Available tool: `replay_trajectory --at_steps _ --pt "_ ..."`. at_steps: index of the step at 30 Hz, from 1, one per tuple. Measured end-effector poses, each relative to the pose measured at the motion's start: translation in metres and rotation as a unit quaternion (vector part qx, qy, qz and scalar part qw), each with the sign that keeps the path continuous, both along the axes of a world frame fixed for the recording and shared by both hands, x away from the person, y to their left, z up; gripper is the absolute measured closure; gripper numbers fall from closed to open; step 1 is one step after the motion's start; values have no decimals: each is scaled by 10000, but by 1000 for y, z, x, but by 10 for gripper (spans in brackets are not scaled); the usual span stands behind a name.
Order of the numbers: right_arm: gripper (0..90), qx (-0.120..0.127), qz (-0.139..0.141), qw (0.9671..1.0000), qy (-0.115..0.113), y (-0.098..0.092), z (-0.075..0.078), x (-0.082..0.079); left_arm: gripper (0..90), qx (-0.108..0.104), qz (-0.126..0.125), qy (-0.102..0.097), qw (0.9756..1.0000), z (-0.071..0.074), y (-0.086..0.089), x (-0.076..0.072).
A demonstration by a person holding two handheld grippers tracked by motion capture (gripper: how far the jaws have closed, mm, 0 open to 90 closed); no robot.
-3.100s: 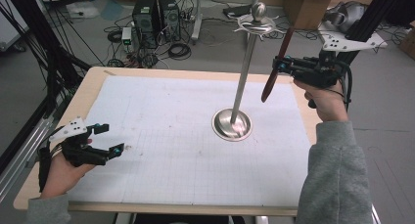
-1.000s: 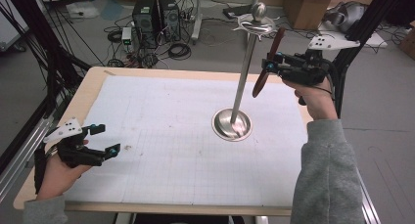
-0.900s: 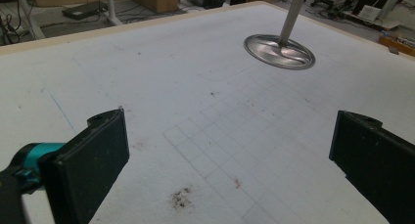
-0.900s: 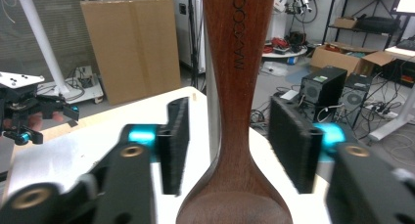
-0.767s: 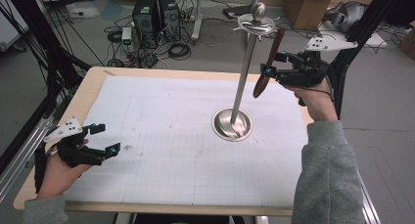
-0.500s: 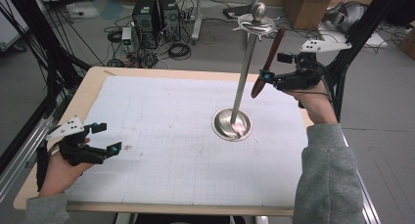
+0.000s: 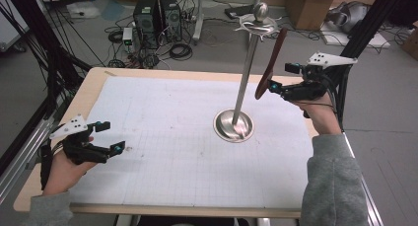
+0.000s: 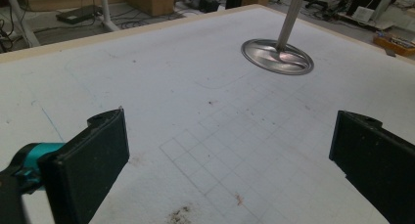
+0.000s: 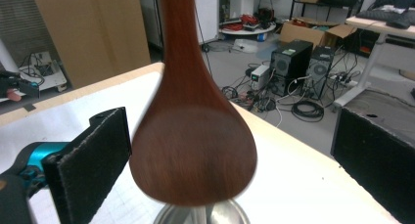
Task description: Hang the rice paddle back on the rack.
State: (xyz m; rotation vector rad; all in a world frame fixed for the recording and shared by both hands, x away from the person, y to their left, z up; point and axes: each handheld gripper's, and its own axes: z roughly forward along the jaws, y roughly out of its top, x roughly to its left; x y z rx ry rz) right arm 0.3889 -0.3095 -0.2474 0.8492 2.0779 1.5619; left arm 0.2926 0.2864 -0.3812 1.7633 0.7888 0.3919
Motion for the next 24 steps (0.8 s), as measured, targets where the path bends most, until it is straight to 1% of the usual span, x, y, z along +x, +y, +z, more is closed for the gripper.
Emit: replay_trajectory --at_steps 1,4,5,6,9,10,11,14,16,17,20,22,23,24 --pt "3 -6 -8 10000 -25 -1 -2 0 18 -18 6 18 10000 0 0 0" --pt "3 171 18 9998 -104 -3 -6 -5 18 -20 5 16 10000 -1 -1 2" --pt "3 191 30 9997 -120 -3 -7 -6 18 -15 -10 13 10000 -1 -2 2" --pt "3 196 44 9997 -126 -3 -8 -7 18 -22 -19 25 10000 -1 -2 3" --pt "3 108 66 9999 -61 -1 -10 -8 18 -17 -27 37 10000 -1 -4 4" --pt "3 87 44 9999 -80 -1 -11 -10 18 -11 -48 24 10000 -1 -4 5" --pt "3 101 40 9998 -143 -1 -12 -11 18 -22 -49 30 10000 0 -5 5" --pt "3 167 31 9998 -109 -3 -16 -14 18 -42 -75 7 10000 1 -6 7" --pt "3 204 -13 9998 -61 -5 -21 -16 18 -59 -101 -18 9999 2 -7 8" --pt "4 192 -49 9998 -79 -6 -24 -17 18 -65 -107 -22 9999 3 -8 9" --pt "4 189 -194 9996 -123 -6 -31 -24 18 -61 -168 -143 9997 8 -10 8" --pt "4 176 -205 9996 -122 -7 -36 -27 18 -130 -167 -204 9996 12 -10 8" --pt "4 161 -244 9995 -102 -7 -38 -29 18 -130 -167 -204 9996 12 -10 8" --pt "4 164 -252 9995 -113 -7 -40 -29 18 -176 -155 -279 9993 15 -10 8"
